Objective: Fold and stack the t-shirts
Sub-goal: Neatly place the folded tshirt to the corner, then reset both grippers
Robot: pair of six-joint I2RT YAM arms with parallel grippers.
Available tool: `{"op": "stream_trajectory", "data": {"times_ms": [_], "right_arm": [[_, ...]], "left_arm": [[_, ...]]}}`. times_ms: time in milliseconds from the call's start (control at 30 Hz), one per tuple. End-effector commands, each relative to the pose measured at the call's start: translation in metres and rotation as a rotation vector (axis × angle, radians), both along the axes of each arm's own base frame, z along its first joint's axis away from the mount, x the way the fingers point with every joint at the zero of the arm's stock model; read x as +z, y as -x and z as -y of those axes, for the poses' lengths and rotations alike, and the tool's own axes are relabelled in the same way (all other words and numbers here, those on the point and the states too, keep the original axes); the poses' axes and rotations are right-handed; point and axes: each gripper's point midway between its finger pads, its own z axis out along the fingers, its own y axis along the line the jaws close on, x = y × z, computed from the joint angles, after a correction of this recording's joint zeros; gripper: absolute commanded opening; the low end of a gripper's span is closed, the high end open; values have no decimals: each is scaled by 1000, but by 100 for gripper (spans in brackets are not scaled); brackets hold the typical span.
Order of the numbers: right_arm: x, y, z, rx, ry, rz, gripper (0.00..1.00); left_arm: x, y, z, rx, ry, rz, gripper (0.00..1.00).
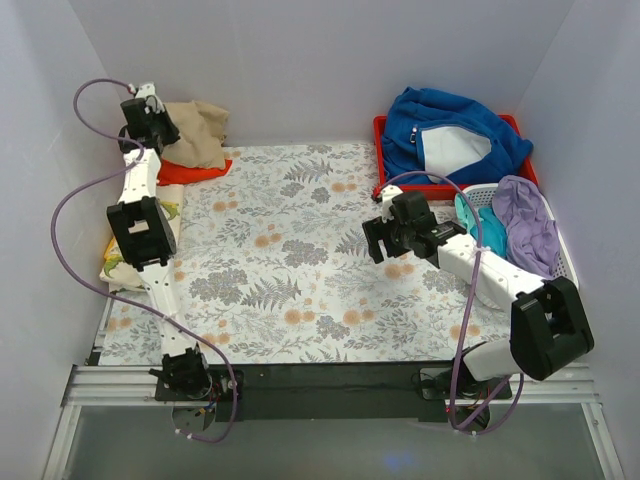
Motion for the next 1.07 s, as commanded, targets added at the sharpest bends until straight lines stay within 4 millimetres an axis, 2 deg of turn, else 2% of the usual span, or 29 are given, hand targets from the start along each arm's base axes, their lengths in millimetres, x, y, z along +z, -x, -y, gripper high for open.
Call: {"op": "stream_trajectory", "data": {"times_ms": [0,33,67,100,133,167,267,300,367,400,433,500,533,567,600,633,667,733,767,833,867,900,933,1000,1033], "right_arm": [[15,-14,-5,7,-16,31,86],[15,-15,-6,7,-16,30,86],[12,-15,-6,9,-10,22,86],[12,-16,-6,9,-9,20,86],[11,-16,-6,9,-7,17,86],[9,-15,-9,16,-13,7,86],[4,-11,-17,44,-41,-27,85],[3,-10,-18,49,-49,-34,85],[3,-9,-20,52,-57,-38,85],[5,-10,-23,59,-71,-31,85],[6,-10,-23,58,-78,-28,85],[7,-9,-26,65,-93,-28,85],[7,-9,-26,65,-97,-26,85],[7,-9,-26,66,-98,-26,85],[7,-9,-26,67,-99,-27,84],[7,-8,-26,68,-100,-26,85],[10,-8,-26,68,-104,-17,85],[11,-4,-25,72,-108,-18,84],[17,-2,-25,75,-117,-4,84],[18,2,-20,67,-113,6,84],[23,4,-17,61,-115,24,84],[24,3,-12,41,-101,41,85],[20,6,-6,27,-86,41,84],[24,4,8,-36,-49,80,85],[26,5,16,-84,-44,93,85]], "left_arm": [[-34,9,-25,-2,7,-84,3],[-43,11,-37,39,-7,-103,9],[-50,12,-43,71,-15,-111,19],[-59,15,-49,105,-24,-128,57],[-55,15,-59,155,-47,-122,80],[-51,15,-63,183,-45,-114,84],[-14,16,-67,218,-51,-58,84],[9,19,-66,223,-51,-23,84],[42,24,-62,223,-31,27,84],[56,27,-54,203,1,47,84],[87,36,-43,182,11,84,85],[116,49,-21,142,29,111,85],[121,55,2,120,51,96,85],[143,74,18,97,34,113,85],[143,84,26,131,7,103,85],[147,92,55,109,3,102,85],[150,113,70,86,-4,93,85],[153,135,105,12,32,95,86],[163,151,110,-8,45,110,86],[155,179,157,-153,89,72,86],[155,190,169,-180,106,70,86],[157,211,176,-204,110,72,86],[154,225,199,-278,123,60,86],[148,257,222,-353,154,52,86],[150,275,248,-432,180,53,86]]}}
